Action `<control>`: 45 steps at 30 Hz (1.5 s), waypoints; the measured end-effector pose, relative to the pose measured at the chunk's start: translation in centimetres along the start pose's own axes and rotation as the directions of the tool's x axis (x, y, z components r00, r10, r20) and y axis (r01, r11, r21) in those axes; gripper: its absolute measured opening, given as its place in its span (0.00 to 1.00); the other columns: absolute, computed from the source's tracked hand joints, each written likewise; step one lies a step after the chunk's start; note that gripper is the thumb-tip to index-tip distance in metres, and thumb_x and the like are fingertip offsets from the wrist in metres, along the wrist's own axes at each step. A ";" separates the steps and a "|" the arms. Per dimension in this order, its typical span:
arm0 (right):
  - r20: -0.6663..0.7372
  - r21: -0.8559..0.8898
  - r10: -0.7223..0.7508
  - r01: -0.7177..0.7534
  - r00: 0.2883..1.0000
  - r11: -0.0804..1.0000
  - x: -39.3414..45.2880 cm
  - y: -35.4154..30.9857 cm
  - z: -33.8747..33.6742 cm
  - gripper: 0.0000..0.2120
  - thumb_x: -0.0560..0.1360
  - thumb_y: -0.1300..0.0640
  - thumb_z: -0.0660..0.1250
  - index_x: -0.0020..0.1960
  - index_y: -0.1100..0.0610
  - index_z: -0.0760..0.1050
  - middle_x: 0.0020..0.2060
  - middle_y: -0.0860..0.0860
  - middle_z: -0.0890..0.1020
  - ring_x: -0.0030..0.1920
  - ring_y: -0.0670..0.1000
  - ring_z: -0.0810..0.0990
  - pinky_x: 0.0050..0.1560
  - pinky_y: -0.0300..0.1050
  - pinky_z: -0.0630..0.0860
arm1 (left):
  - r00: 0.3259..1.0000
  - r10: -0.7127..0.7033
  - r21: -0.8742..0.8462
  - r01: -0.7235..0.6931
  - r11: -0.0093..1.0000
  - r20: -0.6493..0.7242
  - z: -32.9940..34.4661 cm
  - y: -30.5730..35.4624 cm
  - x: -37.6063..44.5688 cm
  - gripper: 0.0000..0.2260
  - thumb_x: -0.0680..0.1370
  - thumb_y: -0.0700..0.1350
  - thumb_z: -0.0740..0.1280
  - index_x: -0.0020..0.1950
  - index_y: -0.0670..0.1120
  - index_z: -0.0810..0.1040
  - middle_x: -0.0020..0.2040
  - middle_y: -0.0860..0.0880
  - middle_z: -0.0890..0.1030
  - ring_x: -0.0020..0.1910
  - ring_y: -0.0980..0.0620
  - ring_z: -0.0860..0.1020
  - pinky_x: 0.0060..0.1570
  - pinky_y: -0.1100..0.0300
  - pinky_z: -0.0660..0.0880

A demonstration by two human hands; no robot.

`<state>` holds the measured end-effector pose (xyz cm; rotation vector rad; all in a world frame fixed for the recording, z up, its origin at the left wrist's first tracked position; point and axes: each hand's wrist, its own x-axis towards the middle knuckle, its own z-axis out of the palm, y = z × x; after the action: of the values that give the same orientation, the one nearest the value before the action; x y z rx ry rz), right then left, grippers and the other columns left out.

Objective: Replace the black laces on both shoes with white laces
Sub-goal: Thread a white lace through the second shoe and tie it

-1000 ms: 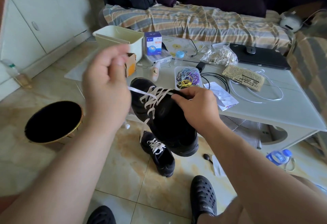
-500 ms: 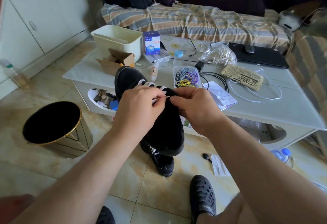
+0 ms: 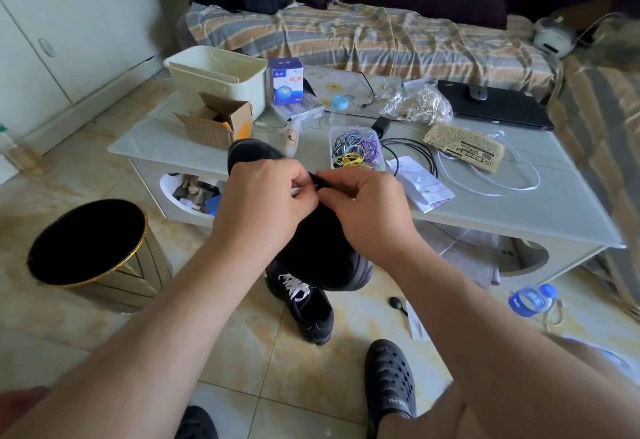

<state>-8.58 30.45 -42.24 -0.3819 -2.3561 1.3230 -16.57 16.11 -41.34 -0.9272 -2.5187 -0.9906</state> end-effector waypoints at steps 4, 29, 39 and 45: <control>0.004 -0.169 -0.144 0.143 0.990 0.975 -0.1 0.2 0.7 0.13 0.74 0.64 0.75 0.57 0.54 0.87 0.47 0.48 0.88 0.50 0.43 0.79 0.49 0.22 0.68 | 0.989 -0.112 0.092 0.103 0.990 0.094 -0.3 0.4 0.1 0.04 0.75 0.48 0.72 0.44 0.51 0.87 0.37 0.51 0.84 0.41 0.50 0.80 0.39 0.54 0.76; 0.000 -0.378 -0.233 0.216 0.972 0.900 0.5 1.6 -0.3 0.09 0.76 0.63 0.71 0.54 0.57 0.86 0.44 0.55 0.86 0.47 0.57 0.82 0.50 0.50 0.75 | 0.813 -0.361 -0.658 0.582 0.479 0.456 1.7 0.5 0.2 0.17 0.77 0.31 0.73 0.56 0.45 0.70 0.37 0.42 0.82 0.34 0.49 0.84 0.36 0.59 0.81; 0.005 -0.369 -0.265 0.248 0.964 0.896 0.6 1.1 -0.1 0.15 0.72 0.67 0.68 0.54 0.55 0.86 0.45 0.53 0.87 0.48 0.57 0.83 0.50 0.45 0.74 | 0.819 -0.487 -0.616 0.558 0.556 0.303 2.6 0.5 0.4 0.16 0.74 0.34 0.71 0.54 0.51 0.72 0.33 0.47 0.82 0.29 0.49 0.80 0.32 0.55 0.77; 0.002 -0.410 -0.381 0.348 0.925 0.843 0.4 0.5 0.1 0.16 0.69 0.62 0.64 0.52 0.56 0.86 0.39 0.56 0.82 0.41 0.60 0.80 0.39 0.54 0.79 | 0.898 -0.365 -0.556 0.438 0.707 0.244 3.0 1.7 -0.9 0.21 0.73 0.35 0.72 0.55 0.57 0.71 0.34 0.43 0.82 0.29 0.47 0.79 0.32 0.58 0.76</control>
<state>-8.96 30.83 -42.64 -0.0845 -2.4678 0.6316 -14.85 18.68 -43.07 -0.5696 -2.5937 -2.0201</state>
